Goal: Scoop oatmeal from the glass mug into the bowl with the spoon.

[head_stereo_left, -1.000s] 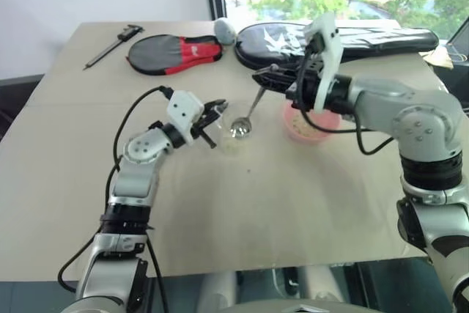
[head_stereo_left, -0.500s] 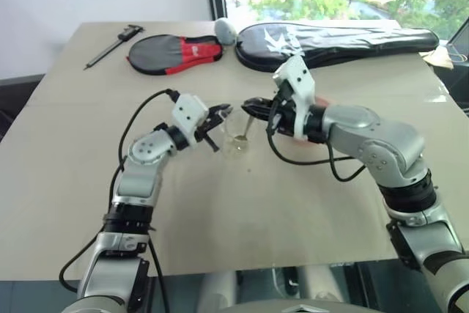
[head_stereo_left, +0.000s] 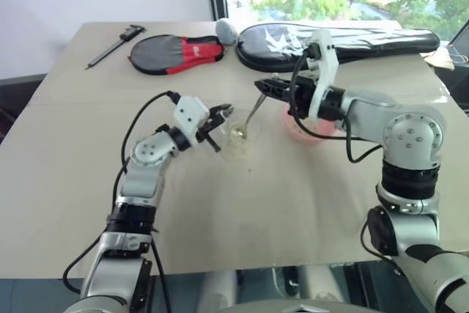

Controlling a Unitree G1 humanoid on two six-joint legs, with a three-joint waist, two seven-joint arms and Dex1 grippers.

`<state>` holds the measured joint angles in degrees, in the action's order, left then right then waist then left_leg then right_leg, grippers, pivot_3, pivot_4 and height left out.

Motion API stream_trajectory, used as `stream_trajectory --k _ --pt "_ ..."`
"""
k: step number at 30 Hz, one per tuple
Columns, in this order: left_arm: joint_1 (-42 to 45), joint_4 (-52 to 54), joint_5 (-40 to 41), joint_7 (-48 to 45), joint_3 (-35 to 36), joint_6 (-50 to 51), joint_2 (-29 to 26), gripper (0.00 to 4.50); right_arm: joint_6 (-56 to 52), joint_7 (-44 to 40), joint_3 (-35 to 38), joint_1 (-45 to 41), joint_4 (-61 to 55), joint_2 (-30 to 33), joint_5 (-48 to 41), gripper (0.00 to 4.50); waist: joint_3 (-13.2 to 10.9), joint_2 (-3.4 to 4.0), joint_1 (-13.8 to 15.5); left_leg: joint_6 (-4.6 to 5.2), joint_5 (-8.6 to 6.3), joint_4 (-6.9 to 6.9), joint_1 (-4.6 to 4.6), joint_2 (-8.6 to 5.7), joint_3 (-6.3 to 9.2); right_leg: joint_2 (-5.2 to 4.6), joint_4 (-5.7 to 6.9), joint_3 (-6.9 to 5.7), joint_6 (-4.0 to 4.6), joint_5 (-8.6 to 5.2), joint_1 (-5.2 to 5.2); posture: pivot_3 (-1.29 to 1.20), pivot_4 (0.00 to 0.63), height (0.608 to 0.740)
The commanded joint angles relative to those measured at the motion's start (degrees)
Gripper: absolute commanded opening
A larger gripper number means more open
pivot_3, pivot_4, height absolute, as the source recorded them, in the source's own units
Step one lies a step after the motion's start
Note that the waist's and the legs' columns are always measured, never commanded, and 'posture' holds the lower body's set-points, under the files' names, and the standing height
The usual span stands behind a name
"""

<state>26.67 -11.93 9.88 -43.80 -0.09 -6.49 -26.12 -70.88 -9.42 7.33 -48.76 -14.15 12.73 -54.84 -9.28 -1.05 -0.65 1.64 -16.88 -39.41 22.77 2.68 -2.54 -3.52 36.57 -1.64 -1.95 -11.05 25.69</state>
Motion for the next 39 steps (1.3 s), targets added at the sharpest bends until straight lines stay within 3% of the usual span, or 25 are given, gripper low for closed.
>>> stream_trajectory --k 1,13,17,30,39 --pt "0.79 -0.38 -0.33 0.03 -0.23 -1.74 0.48 0.08 -1.66 2.92 4.81 -2.35 0.04 0.26 -2.76 0.00 0.00 0.00 0.03 0.00 0.00 0.00 0.00 0.00 0.00 0.00 0.00 0.00 0.00 0.00 0.00 0.00 0.150 0.740" --pt "3.55 -4.21 -0.80 0.75 -0.69 -3.69 3.10 0.08 -8.61 22.80 18.82 -2.84 7.80 -2.71 -18.06 0.00 0.01 -0.01 0.07 0.01 0.00 -0.01 -0.03 -0.02 0.00 -0.03 0.11 0.01 0.00 0.00 -0.01 0.00 0.150 0.740" --pt "5.32 -6.03 -1.31 1.55 -0.92 -4.58 4.75 0.08 -7.61 33.46 21.71 -1.47 11.95 -1.25 -28.13 0.00 0.01 -0.01 0.05 0.01 0.00 -0.01 -0.03 -0.03 -0.01 -0.03 0.11 0.02 0.00 0.00 -0.01 0.00 0.150 0.740" --pt "9.57 -13.73 -3.04 3.86 -0.43 -8.44 7.44 0.08 8.45 52.28 15.72 2.10 15.61 7.58 -55.94 0.00 0.01 -0.01 -0.07 0.03 0.00 -0.01 -0.02 -0.03 -0.02 -0.03 0.09 0.07 0.00 0.00 -0.01 0.00 0.150 0.740" --pt "10.78 -16.70 -4.06 4.56 -0.91 -10.55 8.60 0.08 14.90 54.20 17.33 3.45 15.03 6.67 -58.16 0.00 0.01 -0.01 -0.10 0.03 0.00 -0.01 0.00 -0.02 -0.03 -0.03 0.06 0.08 -0.01 0.00 0.00 0.00 0.150 0.740"
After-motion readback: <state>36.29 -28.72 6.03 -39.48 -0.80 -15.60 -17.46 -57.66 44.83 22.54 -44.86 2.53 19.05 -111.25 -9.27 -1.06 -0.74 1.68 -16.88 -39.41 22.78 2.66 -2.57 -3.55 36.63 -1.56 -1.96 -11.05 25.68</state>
